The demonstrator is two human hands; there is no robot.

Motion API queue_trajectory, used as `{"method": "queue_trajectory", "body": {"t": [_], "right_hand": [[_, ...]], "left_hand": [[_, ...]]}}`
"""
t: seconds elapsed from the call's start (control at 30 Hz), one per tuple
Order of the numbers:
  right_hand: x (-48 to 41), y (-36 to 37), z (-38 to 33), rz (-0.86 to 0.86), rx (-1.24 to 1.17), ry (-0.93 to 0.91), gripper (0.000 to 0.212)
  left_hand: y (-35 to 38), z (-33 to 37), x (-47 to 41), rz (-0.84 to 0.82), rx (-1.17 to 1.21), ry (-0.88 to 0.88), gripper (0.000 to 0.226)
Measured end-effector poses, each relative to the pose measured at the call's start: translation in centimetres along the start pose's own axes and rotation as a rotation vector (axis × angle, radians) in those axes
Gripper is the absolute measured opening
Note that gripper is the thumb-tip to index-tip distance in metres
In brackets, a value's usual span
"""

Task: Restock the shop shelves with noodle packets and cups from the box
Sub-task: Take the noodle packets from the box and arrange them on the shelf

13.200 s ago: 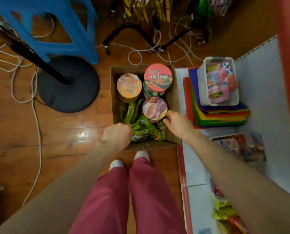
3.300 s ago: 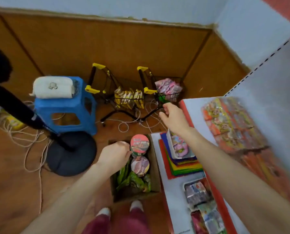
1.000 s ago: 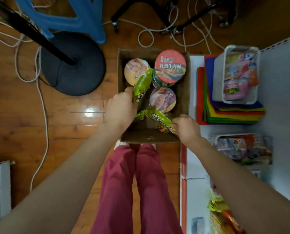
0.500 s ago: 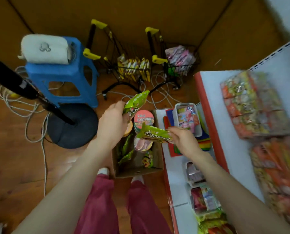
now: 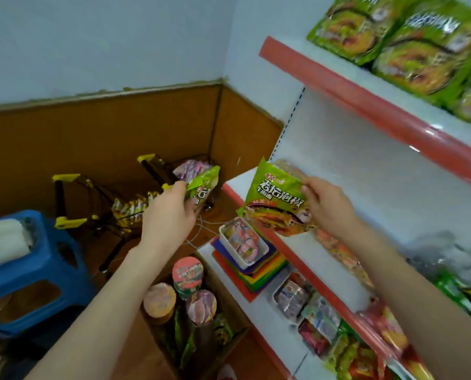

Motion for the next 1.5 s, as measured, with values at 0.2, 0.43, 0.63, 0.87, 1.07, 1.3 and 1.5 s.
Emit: {"method": "queue_trajectory", "body": {"t": [0.2, 0.43, 0.63, 0.87, 1.07, 1.3, 1.5], "right_hand": [[-2.4, -8.8, 1.6, 0.216, 0.058, 0.090, 0.026], [-8.1, -16.8, 4.4, 0.470, 0.087, 0.088, 0.028], [-16.5, -22.1, 8.1, 0.549, 0.012, 0.137, 0.030], [-25.6, -22.1, 10.9, 0.449, -0.011, 0.135, 0.028], [-29.7, -18.8, 12.2, 0.325, 0.042, 0.110, 0.028], [-31.7, -17.9, 13.4, 0.286, 0.137, 0.115, 0.032], [-31.1, -17.4, 13.4, 0.274, 0.221, 0.066, 0.053]], "left_hand": [[-0.2, 4.1, -2.2, -0.040, -0.051, 0.101, 0.028], [0.9, 7.7, -4.2, -0.052, -0.070, 0.115, 0.026], [1.9, 9.9, -6.5, -0.004, -0.129, 0.078, 0.026], [2.8, 11.5, -8.8, 0.096, -0.221, 0.034, 0.030], [3.7, 11.8, -9.7, 0.130, -0.268, -0.017, 0.031], [4.3, 12.0, -10.0, 0.156, -0.271, -0.013, 0.033], [4.3, 12.5, -10.2, 0.170, -0.268, 0.012, 0.035]]}}
Point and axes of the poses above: each hand's wrist, its own x-axis away from the middle knuckle, its own y-axis out of the palm, z = x × y, the point moved 1 cm from there along -x, towards the middle knuckle, and after that the axes turned 14 degrees about x, right-handed, at the moved point
